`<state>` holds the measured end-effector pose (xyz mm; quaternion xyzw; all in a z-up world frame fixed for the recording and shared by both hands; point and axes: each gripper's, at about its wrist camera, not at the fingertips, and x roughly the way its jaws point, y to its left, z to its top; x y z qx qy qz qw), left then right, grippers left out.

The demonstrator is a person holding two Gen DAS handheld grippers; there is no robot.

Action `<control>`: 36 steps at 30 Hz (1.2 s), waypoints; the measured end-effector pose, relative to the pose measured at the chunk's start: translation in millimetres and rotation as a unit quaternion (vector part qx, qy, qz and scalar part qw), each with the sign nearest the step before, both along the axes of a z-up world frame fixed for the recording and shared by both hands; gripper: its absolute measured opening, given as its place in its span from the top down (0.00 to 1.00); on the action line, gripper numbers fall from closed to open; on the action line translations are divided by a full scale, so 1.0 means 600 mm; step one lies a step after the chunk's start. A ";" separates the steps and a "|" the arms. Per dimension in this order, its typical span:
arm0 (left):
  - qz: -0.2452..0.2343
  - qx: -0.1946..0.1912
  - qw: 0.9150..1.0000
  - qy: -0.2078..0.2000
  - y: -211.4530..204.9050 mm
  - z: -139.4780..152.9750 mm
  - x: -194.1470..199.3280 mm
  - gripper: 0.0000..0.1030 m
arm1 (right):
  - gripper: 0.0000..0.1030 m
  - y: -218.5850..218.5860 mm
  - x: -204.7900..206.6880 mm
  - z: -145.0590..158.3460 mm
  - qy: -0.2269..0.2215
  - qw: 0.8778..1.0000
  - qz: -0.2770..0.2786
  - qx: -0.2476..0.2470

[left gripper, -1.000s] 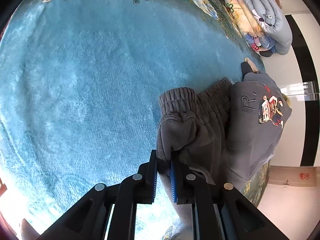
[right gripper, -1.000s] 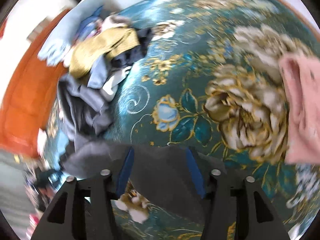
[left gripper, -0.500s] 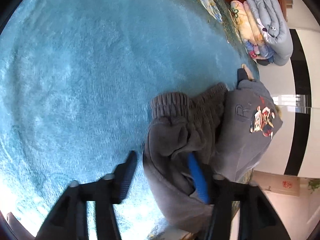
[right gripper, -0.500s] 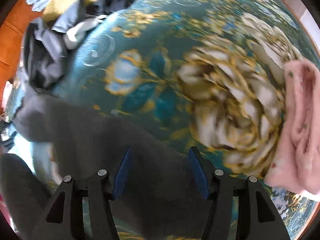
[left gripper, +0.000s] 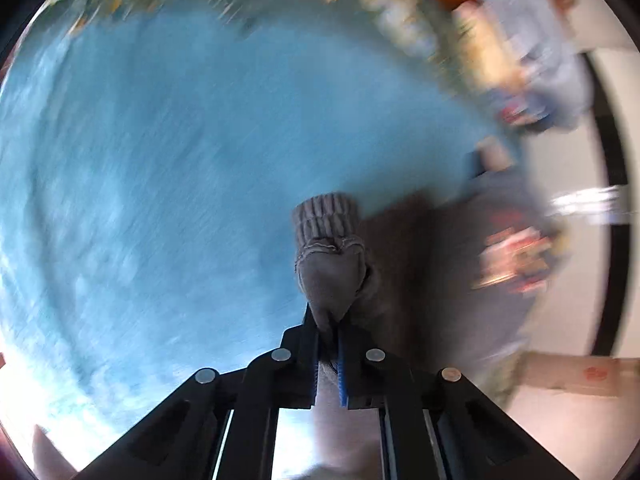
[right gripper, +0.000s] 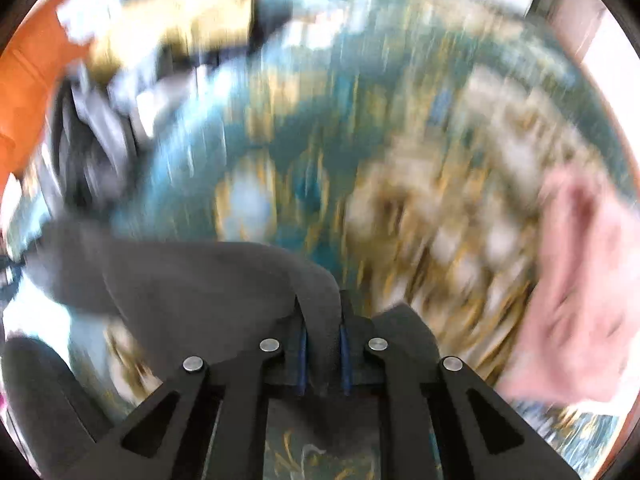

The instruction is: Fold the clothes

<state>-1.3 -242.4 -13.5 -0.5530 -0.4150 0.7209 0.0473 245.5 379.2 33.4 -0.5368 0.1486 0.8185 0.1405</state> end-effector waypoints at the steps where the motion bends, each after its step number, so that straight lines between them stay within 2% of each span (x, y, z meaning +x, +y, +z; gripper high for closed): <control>1: 0.000 0.016 0.999 0.040 -0.006 0.027 -0.002 0.93 | 0.88 0.004 0.000 0.036 0.035 0.999 0.001 0.012; 3: -0.018 0.026 0.992 0.121 -0.010 0.082 0.001 0.93 | 0.88 -0.008 0.007 0.102 0.098 0.993 0.019 0.065; 5: -0.041 -0.012 0.990 0.136 -0.013 0.097 0.013 0.92 | 0.86 -0.037 0.029 0.141 0.149 0.979 0.050 0.127; 6: -0.052 -0.030 0.989 0.138 -0.015 0.100 0.019 0.92 | 0.86 -0.051 0.039 0.135 0.150 0.976 0.060 0.149; 7: -0.054 -0.042 0.991 0.119 -0.024 0.083 0.024 0.92 | 0.84 -0.065 0.049 0.125 0.148 0.972 0.070 0.169; 9: -0.032 -0.043 0.996 0.070 -0.042 0.028 0.042 0.92 | 0.84 -0.085 0.066 0.051 0.087 0.976 0.100 0.175; 11: -0.007 -0.034 0.999 0.032 -0.055 -0.018 0.050 0.92 | 0.84 -0.083 0.092 -0.019 0.025 0.986 0.098 0.134; 12: 0.004 -0.027 0.999 0.022 -0.065 -0.033 0.054 0.92 | 0.84 -0.080 0.112 -0.044 0.010 0.990 0.085 0.109; 14: 0.018 -0.017 1.000 0.002 -0.081 -0.060 0.070 0.92 | 0.84 -0.072 0.136 -0.060 -0.010 0.994 0.075 0.083; 18: 0.023 -0.011 1.000 -0.007 -0.090 -0.074 0.082 0.92 | 0.84 -0.047 0.195 -0.070 -0.043 0.998 0.044 0.025; 21: 0.031 -0.004 0.999 -0.013 -0.085 -0.083 0.084 0.91 | 0.75 -0.008 0.225 -0.057 -0.023 0.998 -0.016 -0.065; 22: 0.034 -0.002 0.999 -0.016 -0.084 -0.087 0.085 0.90 | 0.58 0.005 0.231 -0.057 -0.014 0.994 -0.037 -0.102; 23: 0.036 0.000 0.999 -0.019 -0.085 -0.087 0.088 0.90 | 0.43 0.013 0.237 -0.065 -0.004 0.988 -0.060 -0.144; 24: 0.038 0.003 0.999 -0.020 -0.091 -0.086 0.093 0.90 | 0.42 0.022 0.243 -0.073 0.005 0.979 -0.084 -0.185; 26: 0.040 0.009 0.999 -0.023 -0.100 -0.087 0.102 0.89 | 0.42 0.029 0.252 -0.099 0.017 0.958 -0.143 -0.248; 29: 0.053 0.027 0.998 -0.035 -0.102 -0.094 0.100 0.87 | 0.42 0.036 0.262 -0.145 0.030 0.919 -0.216 -0.329; 33: 0.063 0.040 0.996 -0.041 -0.100 -0.094 0.096 0.86 | 0.40 0.030 0.268 -0.184 0.052 0.865 -0.300 -0.398; 36: 0.064 0.020 0.997 -0.040 -0.098 -0.085 0.097 0.85 | 0.45 0.027 0.258 -0.185 0.076 0.844 -0.323 -0.422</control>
